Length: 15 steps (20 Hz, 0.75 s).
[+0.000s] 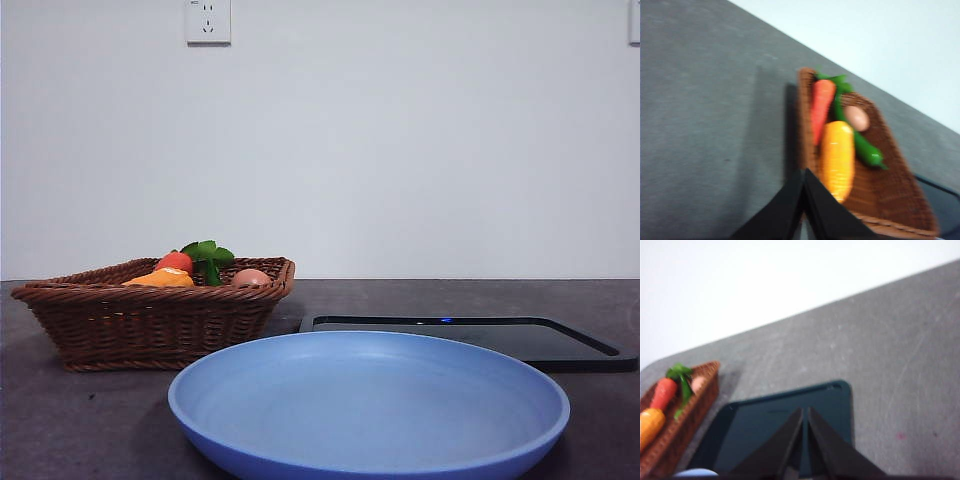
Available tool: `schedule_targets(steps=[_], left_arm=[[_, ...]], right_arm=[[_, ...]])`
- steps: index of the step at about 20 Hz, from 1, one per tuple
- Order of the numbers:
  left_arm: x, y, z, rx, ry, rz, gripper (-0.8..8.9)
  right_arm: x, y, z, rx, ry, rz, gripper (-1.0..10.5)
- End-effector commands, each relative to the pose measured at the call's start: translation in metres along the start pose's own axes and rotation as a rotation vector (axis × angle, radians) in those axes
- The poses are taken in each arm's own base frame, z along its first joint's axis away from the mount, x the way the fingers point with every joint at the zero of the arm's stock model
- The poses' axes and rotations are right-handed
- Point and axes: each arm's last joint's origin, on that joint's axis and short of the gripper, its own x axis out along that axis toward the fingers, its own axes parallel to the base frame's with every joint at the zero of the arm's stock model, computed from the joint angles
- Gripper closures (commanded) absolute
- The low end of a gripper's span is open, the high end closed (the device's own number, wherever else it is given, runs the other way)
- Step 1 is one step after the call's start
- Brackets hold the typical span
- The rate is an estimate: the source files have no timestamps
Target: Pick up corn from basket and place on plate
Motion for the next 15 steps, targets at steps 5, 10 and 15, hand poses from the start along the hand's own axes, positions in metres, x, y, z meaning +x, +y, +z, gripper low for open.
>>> schedule_targets(steps=[5,10,15], left_arm=[[-0.012,-0.025,0.033,0.006,0.102,-0.086,8.09],[-0.013,-0.041,0.057,0.073,0.230,-0.126,8.09],[-0.008,-0.052,0.073,0.130,0.362,-0.175,8.09]], right_arm=[[-0.011,0.018,0.034,-0.046,0.051,-0.002,9.4],[-0.010,0.030,0.059,-0.104,0.186,0.043,9.5],[-0.002,0.041,0.078,-0.151,0.373,0.125,9.5]])
